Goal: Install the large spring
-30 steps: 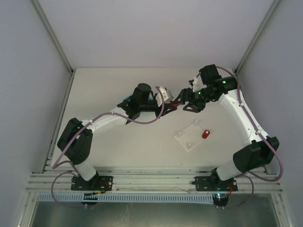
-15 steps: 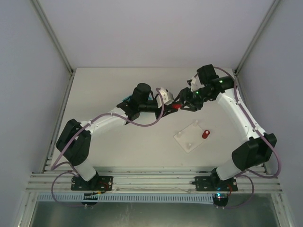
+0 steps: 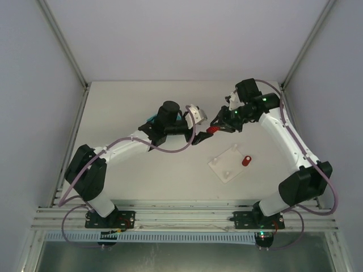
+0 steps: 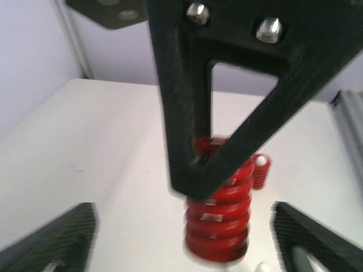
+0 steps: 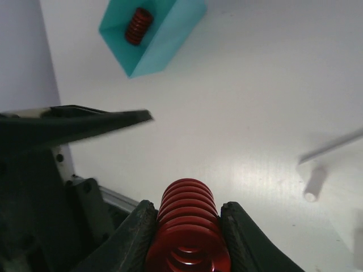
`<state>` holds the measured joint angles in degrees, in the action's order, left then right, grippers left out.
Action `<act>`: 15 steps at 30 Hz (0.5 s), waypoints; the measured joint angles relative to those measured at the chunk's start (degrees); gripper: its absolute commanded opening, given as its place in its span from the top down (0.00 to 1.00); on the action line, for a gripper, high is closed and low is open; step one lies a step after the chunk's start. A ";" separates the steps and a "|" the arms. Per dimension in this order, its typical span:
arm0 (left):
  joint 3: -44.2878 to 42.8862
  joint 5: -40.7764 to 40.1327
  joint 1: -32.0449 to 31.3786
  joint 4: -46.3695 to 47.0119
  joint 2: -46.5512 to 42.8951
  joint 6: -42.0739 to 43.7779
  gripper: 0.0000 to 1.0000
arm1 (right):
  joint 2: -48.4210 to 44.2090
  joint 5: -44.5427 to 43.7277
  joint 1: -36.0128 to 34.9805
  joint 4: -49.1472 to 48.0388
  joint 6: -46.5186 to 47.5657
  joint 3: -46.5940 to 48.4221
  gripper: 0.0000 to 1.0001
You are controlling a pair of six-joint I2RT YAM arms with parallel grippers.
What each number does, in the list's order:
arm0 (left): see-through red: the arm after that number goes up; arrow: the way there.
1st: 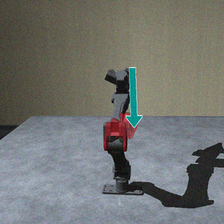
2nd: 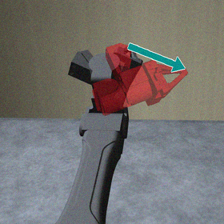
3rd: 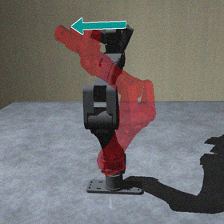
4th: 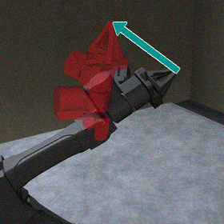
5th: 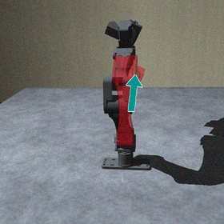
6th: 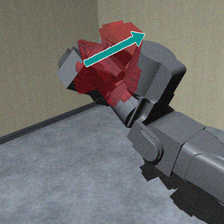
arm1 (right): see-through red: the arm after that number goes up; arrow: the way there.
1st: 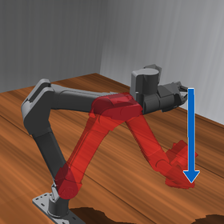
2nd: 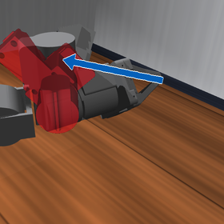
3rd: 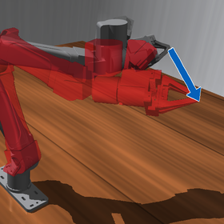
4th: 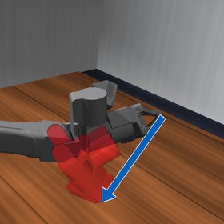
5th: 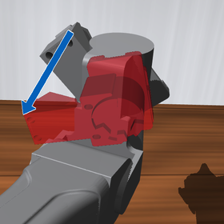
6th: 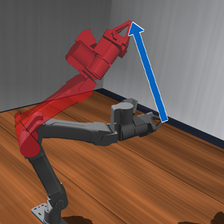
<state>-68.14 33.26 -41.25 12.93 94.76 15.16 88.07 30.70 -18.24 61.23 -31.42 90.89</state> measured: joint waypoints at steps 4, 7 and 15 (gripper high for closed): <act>2.03 -4.02 0.63 0.48 -1.84 -1.46 0.01 | -2.56 -6.86 0.35 0.94 -0.17 -1.31 1.00; 3.39 -7.61 1.66 0.63 -3.23 -2.56 0.01 | -4.96 -13.77 0.68 2.67 0.09 -2.25 1.00; 4.42 -27.93 3.28 -0.59 -5.81 -7.72 0.01 | -6.73 -31.41 0.72 5.35 3.17 -7.45 1.00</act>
<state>-63.72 5.32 -37.98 12.34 88.95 7.44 81.34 -0.71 -17.52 66.59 -28.25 83.44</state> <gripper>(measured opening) 0.992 0.311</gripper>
